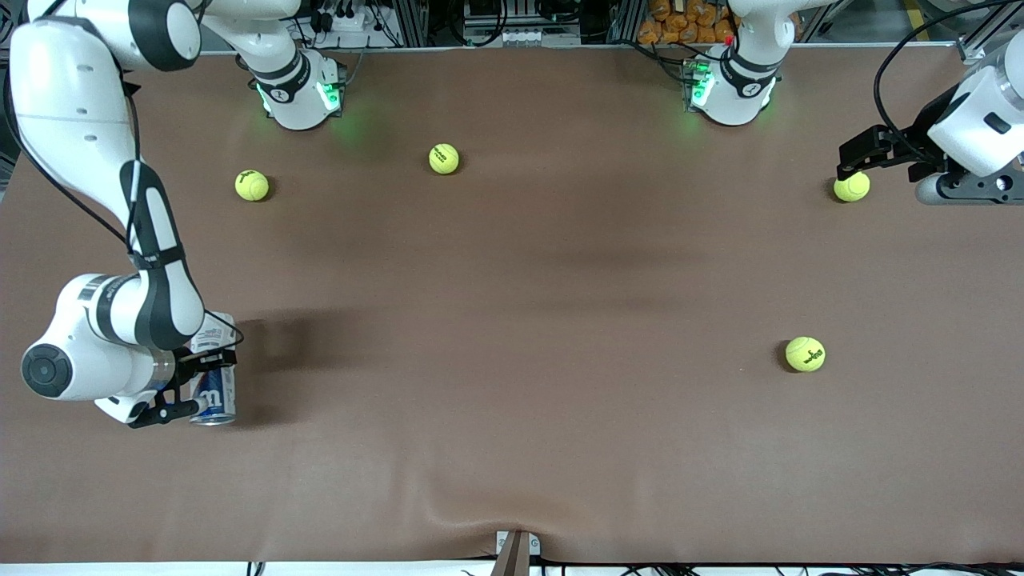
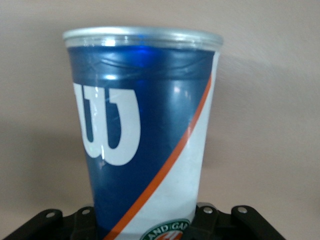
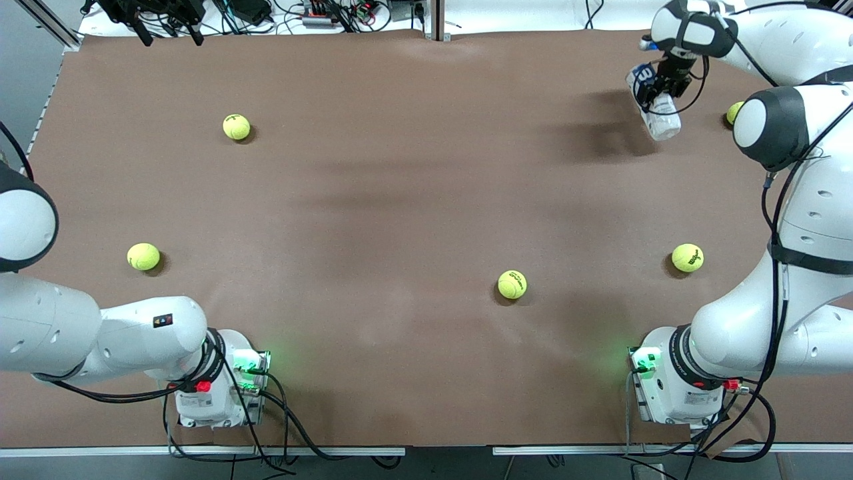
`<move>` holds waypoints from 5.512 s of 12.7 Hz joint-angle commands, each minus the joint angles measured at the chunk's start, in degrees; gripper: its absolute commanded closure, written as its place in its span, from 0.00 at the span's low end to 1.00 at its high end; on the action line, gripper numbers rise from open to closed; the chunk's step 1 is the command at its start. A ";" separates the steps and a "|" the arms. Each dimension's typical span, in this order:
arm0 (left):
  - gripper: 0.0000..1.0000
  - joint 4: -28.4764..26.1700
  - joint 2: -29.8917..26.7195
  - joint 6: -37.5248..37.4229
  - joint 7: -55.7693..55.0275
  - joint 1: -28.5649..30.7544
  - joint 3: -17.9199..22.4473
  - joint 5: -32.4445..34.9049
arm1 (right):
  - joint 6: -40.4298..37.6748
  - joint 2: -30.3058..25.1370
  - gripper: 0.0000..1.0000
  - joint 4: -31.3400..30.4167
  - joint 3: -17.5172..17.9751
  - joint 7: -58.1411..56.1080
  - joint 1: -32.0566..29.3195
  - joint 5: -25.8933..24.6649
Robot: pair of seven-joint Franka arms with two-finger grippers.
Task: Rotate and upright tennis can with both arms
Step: 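Close the right gripper around the can's body, then lift the can with the right gripper and carry it toward table center, then lower the can lying down, open the right gripper while the left gripper approaches, then grasp the can's open end with the left gripper while the right gripper withdraws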
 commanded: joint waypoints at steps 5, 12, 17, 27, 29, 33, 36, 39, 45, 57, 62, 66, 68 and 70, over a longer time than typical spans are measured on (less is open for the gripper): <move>0.00 -1.22 0.35 1.68 -0.39 0.36 -1.35 -1.92 | -5.04 -10.52 0.45 -1.25 0.34 -27.57 12.23 0.40; 0.00 -1.31 4.56 5.64 -0.57 0.27 -3.47 -4.20 | 2.70 -11.50 0.45 -1.34 0.17 -30.68 33.33 -0.30; 0.00 -1.40 9.04 8.18 -0.74 -0.25 -6.18 -5.88 | 10.34 -5.62 0.45 -1.25 -0.10 -30.15 44.23 -6.96; 0.00 -6.31 17.22 20.74 -1.27 -0.25 -10.50 -12.81 | 23.44 5.20 0.33 -1.34 -0.01 -8.17 52.25 -23.42; 0.00 -7.19 19.06 22.51 -1.27 -0.17 -10.50 -16.15 | 23.44 5.12 0.00 -1.25 -0.01 -8.17 52.25 -24.29; 0.00 -12.01 21.26 29.53 -1.18 0.10 -10.50 -24.30 | 22.39 3.37 0.00 -0.29 0.16 -7.82 52.43 -23.95; 0.00 -15.89 22.49 34.46 -1.10 -0.16 -10.59 -30.73 | 17.05 -1.28 0.00 -0.37 0.34 -7.73 53.04 -23.24; 0.00 -17.91 25.57 38.68 0.13 -1.30 -10.59 -40.12 | 8.97 -7.87 0.00 -0.37 0.34 -0.47 53.22 -23.24; 0.00 -17.92 34.78 50.01 15.02 -4.12 -10.59 -59.27 | 3.16 -17.20 0.00 -0.81 -0.10 1.58 42.08 -18.69; 0.16 -6.14 50.18 55.73 38.54 -7.80 -9.97 -73.63 | -10.82 -32.50 0.00 -10.74 -0.19 1.93 12.82 -9.19; 0.21 -5.71 52.64 56.53 43.46 -9.21 -10.06 -78.29 | -13.55 -33.73 0.00 -10.74 -0.27 1.93 4.27 -6.28; 0.41 -5.09 53.09 56.53 44.08 -11.93 -10.06 -86.45 | -17.25 -35.05 0.00 -10.66 -0.19 11.84 4.26 -4.34; 0.47 -5.79 53.00 56.53 45.31 -12.47 -10.06 -87.53 | -19.61 -36.36 0.00 -10.74 -0.53 15.89 2.61 -1.81; 0.62 -5.79 53.00 56.44 45.22 -12.38 -10.06 -87.53 | -21.12 -37.42 0.00 -10.22 -0.71 16.08 -1.00 -1.71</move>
